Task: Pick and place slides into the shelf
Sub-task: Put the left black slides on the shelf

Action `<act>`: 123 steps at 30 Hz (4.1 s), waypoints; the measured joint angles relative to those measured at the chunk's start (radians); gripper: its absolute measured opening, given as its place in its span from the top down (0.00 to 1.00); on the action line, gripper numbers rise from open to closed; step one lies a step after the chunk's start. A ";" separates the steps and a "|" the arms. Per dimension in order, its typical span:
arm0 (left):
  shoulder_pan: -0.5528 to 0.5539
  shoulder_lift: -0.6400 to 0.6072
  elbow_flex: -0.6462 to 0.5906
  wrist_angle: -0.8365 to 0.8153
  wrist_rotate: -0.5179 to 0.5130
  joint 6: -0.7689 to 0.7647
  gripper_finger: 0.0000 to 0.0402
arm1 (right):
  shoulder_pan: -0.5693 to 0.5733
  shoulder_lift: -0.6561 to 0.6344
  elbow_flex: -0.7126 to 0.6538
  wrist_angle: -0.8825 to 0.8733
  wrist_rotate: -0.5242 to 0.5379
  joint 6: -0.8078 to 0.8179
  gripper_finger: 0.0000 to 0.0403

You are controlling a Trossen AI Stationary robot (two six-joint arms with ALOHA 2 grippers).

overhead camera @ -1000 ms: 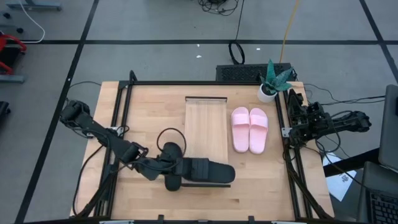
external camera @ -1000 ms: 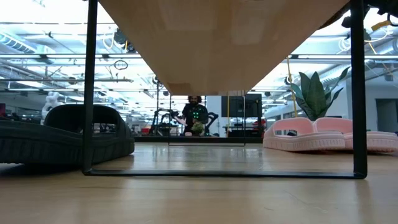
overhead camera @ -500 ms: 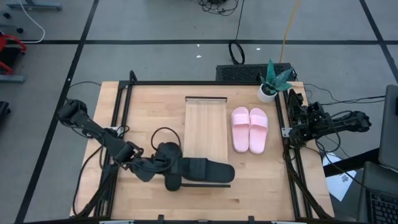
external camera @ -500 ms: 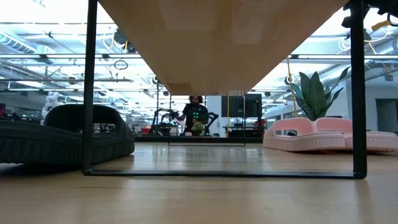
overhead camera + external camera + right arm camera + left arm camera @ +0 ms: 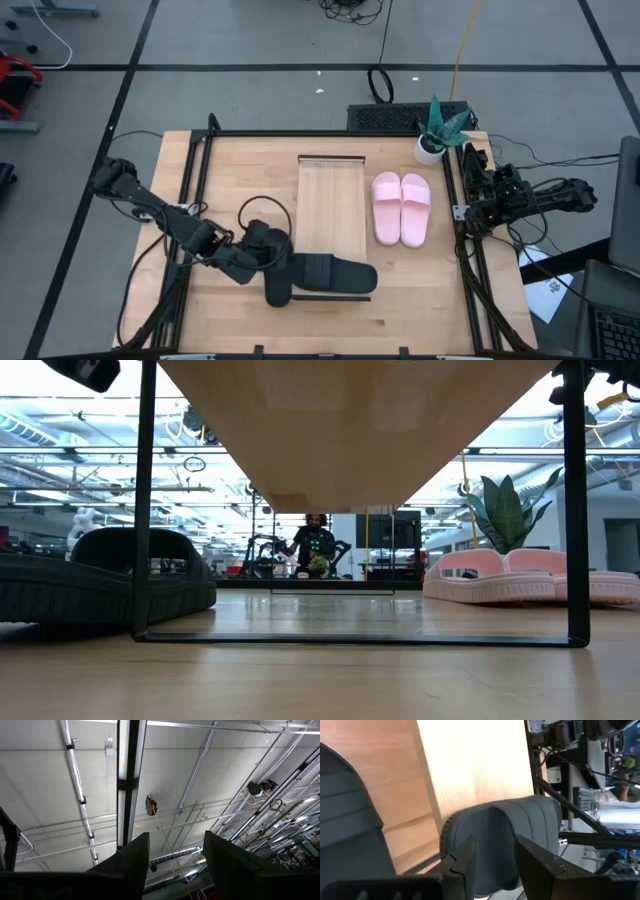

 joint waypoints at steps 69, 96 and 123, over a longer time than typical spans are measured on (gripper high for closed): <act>0.043 0.043 0.000 -0.072 0.179 -0.053 0.70 | 0.000 0.000 0.000 0.001 0.000 -0.008 0.56; 0.027 0.052 0.000 -0.002 0.181 -0.067 0.98 | 0.000 0.000 0.000 0.000 0.000 -0.007 0.56; -0.016 0.041 0.000 -0.036 0.157 -0.133 0.92 | 0.000 0.000 0.000 0.000 0.000 -0.007 0.56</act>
